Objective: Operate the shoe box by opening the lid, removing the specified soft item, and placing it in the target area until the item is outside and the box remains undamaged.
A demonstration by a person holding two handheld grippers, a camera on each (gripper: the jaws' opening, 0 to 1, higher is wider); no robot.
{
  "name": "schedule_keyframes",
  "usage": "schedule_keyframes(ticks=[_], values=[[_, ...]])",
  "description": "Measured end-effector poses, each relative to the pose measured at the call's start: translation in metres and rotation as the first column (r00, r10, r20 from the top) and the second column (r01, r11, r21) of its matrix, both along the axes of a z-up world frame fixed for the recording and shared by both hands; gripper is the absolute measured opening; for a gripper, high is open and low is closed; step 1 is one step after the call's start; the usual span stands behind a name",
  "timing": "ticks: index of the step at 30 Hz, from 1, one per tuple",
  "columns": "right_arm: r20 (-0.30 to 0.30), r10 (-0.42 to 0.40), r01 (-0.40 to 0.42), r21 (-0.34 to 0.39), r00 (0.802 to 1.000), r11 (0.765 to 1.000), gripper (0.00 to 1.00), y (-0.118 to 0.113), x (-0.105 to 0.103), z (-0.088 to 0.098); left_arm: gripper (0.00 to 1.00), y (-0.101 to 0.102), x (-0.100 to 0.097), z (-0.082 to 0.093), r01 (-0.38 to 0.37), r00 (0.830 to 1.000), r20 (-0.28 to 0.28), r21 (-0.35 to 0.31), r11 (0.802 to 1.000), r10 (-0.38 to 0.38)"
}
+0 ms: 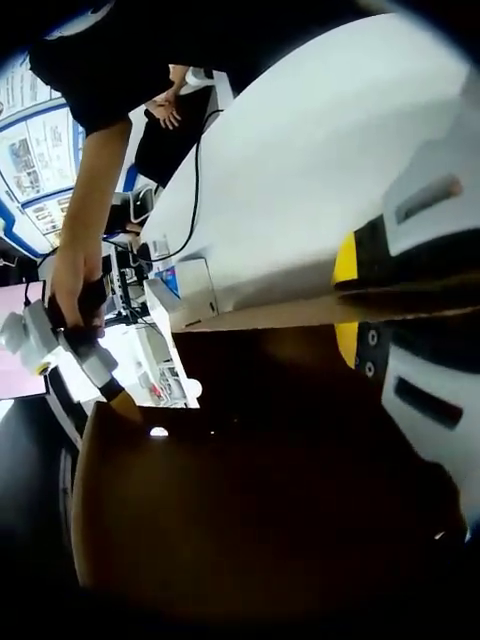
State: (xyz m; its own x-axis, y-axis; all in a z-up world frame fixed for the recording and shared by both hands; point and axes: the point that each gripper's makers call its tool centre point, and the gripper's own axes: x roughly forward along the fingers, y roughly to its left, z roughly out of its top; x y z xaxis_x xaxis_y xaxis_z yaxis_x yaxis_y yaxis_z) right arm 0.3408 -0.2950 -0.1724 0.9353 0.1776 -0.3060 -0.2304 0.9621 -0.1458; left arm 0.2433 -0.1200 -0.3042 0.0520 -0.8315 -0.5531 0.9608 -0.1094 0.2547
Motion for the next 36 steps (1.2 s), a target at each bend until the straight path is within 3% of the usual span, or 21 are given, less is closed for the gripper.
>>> schedule_keyframes(ticks=[4,8,10,14,15,17,18,22,29,31,34,36], values=[[0.002,0.002,-0.002,0.001,1.0,1.0,0.01,0.0,0.001,0.0,0.26,-0.001,0.003,0.001,-0.004,1.0,0.0,-0.01,1.0,0.004],[0.004,-0.002,0.002,0.006,1.0,1.0,0.01,0.0,0.002,0.0,0.29,0.0,0.004,0.009,-0.005,1.0,0.019,-0.001,1.0,0.005],[0.007,-0.003,0.003,0.01,1.0,1.0,0.01,0.0,0.002,-0.001,0.31,0.0,0.003,0.026,-0.002,0.998,0.055,-0.026,1.0,0.004],[0.012,-0.002,0.002,0.02,1.0,1.0,0.01,0.0,0.002,-0.001,0.37,0.0,-0.018,0.056,0.027,0.999,0.029,-0.075,0.997,-0.025],[0.013,-0.001,0.001,0.022,1.0,1.0,0.01,-0.001,0.002,-0.001,0.39,0.001,-0.022,0.059,0.032,0.999,0.042,-0.069,0.997,-0.029],[0.012,0.002,-0.002,0.022,1.0,1.0,0.01,-0.001,0.002,-0.002,0.41,0.01,-0.026,0.065,0.045,0.987,0.157,-0.003,0.999,-0.044],[0.012,0.002,-0.002,0.023,1.0,1.0,0.01,-0.001,0.001,-0.003,0.41,0.012,-0.029,0.068,0.047,0.982,0.184,0.009,0.999,-0.048],[0.016,0.006,-0.006,0.029,1.0,1.0,0.01,-0.001,-0.002,-0.004,0.45,0.022,-0.057,0.086,0.071,0.974,0.211,0.054,0.996,-0.081],[0.021,0.009,-0.01,0.038,1.0,0.999,0.01,-0.002,0.0,-0.007,0.55,0.024,-0.085,0.147,0.091,0.968,0.239,-0.038,0.995,-0.079],[0.022,0.01,-0.011,0.036,1.0,0.999,0.01,-0.002,0.001,-0.008,0.59,0.023,-0.078,0.173,0.05,0.959,0.283,-0.079,0.996,-0.025],[0.021,0.01,-0.011,0.032,1.0,0.999,0.01,-0.002,0.001,-0.009,0.65,0.022,-0.069,0.198,0.006,0.961,0.274,-0.119,0.993,0.027],[0.022,0.009,-0.01,0.039,1.0,0.999,0.01,-0.003,0.002,-0.01,0.69,0.022,-0.049,0.21,-0.06,0.956,0.277,-0.126,0.99,0.093]])
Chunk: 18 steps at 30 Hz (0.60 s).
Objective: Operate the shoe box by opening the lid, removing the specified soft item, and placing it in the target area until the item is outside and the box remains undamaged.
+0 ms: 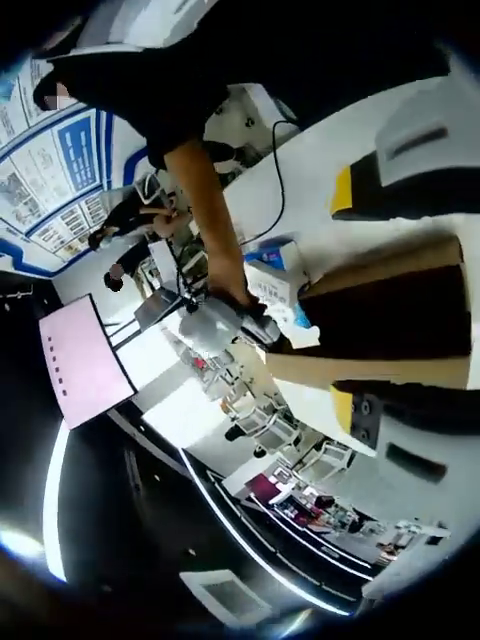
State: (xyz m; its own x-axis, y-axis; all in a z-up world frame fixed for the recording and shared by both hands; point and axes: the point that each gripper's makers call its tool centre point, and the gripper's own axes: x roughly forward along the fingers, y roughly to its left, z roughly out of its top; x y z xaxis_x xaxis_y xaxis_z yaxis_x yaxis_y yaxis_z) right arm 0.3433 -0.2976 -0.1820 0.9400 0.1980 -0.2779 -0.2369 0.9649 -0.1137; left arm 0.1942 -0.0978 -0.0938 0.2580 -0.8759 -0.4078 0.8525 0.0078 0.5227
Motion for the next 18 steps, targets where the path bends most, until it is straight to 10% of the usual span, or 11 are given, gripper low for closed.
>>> schedule_keyframes(ticks=[8,18], values=[[0.001,0.0,0.0,0.001,1.0,1.0,0.01,-0.001,0.002,-0.001,0.69,0.008,0.068,-0.03,-0.174,0.984,0.085,0.201,0.964,0.159],[0.002,0.007,-0.007,-0.009,1.0,1.0,0.01,-0.001,0.0,-0.001,0.67,-0.001,0.087,-0.038,-0.211,0.977,0.088,0.222,0.952,0.196]])
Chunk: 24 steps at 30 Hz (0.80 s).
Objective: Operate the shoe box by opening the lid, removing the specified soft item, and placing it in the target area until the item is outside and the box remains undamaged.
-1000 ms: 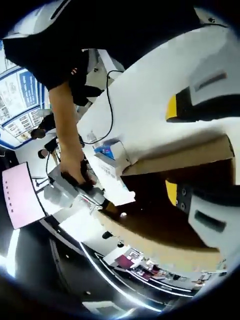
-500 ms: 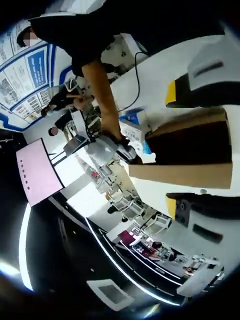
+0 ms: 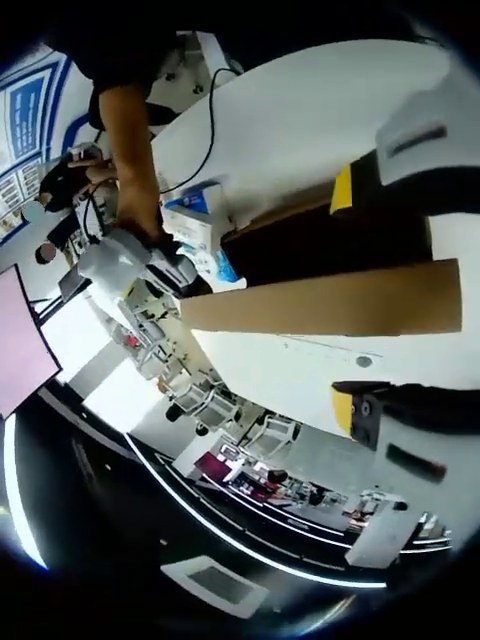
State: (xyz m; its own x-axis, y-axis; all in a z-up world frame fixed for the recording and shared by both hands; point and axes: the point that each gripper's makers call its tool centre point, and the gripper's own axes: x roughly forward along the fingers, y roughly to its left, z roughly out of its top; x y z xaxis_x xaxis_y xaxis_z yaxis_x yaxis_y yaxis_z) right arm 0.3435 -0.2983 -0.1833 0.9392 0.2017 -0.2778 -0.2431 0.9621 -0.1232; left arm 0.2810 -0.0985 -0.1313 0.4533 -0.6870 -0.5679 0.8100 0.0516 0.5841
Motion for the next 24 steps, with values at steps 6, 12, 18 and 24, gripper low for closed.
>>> schedule_keyframes(ticks=[6,12,18,24], values=[[0.006,0.002,-0.002,0.004,1.0,1.0,0.01,0.001,-0.001,-0.001,0.63,0.002,0.001,-0.008,-0.028,0.999,0.031,0.051,0.998,0.026],[0.009,0.002,-0.002,0.008,1.0,1.0,0.01,0.001,-0.004,-0.002,0.54,0.006,0.001,-0.013,-0.033,0.998,0.053,0.08,0.996,0.029],[0.014,0.002,-0.003,0.01,1.0,1.0,0.01,0.002,-0.005,-0.003,0.46,0.009,0.001,-0.018,-0.08,0.997,-0.001,0.076,0.994,0.08],[0.018,0.005,-0.005,0.012,1.0,1.0,0.01,0.002,-0.006,-0.003,0.39,0.008,-0.004,-0.023,-0.069,0.998,0.004,0.098,0.993,0.069]])
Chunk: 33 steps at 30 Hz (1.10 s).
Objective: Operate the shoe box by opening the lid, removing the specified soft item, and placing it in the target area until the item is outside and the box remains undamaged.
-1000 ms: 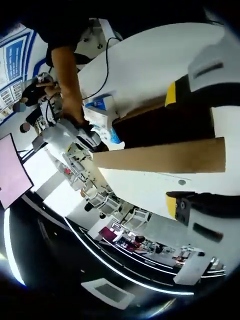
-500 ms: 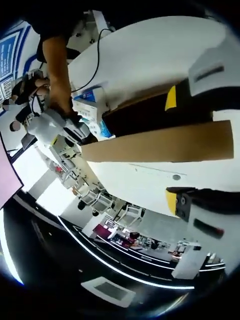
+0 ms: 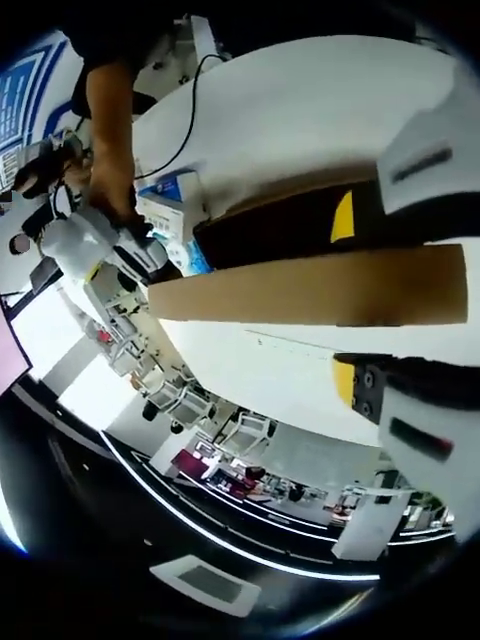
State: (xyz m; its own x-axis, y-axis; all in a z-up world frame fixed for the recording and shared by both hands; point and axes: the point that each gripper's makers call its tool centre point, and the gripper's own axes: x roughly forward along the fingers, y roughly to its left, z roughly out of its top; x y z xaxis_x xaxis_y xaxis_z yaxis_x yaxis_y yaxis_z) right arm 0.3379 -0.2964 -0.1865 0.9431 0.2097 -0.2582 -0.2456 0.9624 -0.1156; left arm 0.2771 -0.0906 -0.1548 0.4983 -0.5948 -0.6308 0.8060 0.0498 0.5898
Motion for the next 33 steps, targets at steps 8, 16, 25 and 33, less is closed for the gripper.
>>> schedule_keyframes(ticks=[8,16,25,33], values=[[-0.003,0.006,-0.006,-0.002,1.0,1.0,0.02,0.001,-0.002,-0.001,0.31,0.002,0.003,-0.002,-0.013,1.0,0.002,0.007,1.0,0.013],[0.0,0.014,-0.014,-0.003,1.0,1.0,0.02,0.001,-0.003,-0.004,0.31,0.002,0.003,-0.002,-0.019,1.0,0.023,0.025,1.0,0.018],[0.02,0.121,-0.116,-0.183,0.992,0.976,0.2,-0.002,-0.014,0.004,0.31,0.001,0.004,-0.005,-0.011,0.999,0.041,0.038,0.999,0.009],[-0.044,0.237,-0.223,-0.532,0.971,0.817,0.41,-0.001,-0.053,0.009,0.31,-0.001,0.006,-0.007,-0.006,0.999,0.051,0.042,0.999,0.004]])
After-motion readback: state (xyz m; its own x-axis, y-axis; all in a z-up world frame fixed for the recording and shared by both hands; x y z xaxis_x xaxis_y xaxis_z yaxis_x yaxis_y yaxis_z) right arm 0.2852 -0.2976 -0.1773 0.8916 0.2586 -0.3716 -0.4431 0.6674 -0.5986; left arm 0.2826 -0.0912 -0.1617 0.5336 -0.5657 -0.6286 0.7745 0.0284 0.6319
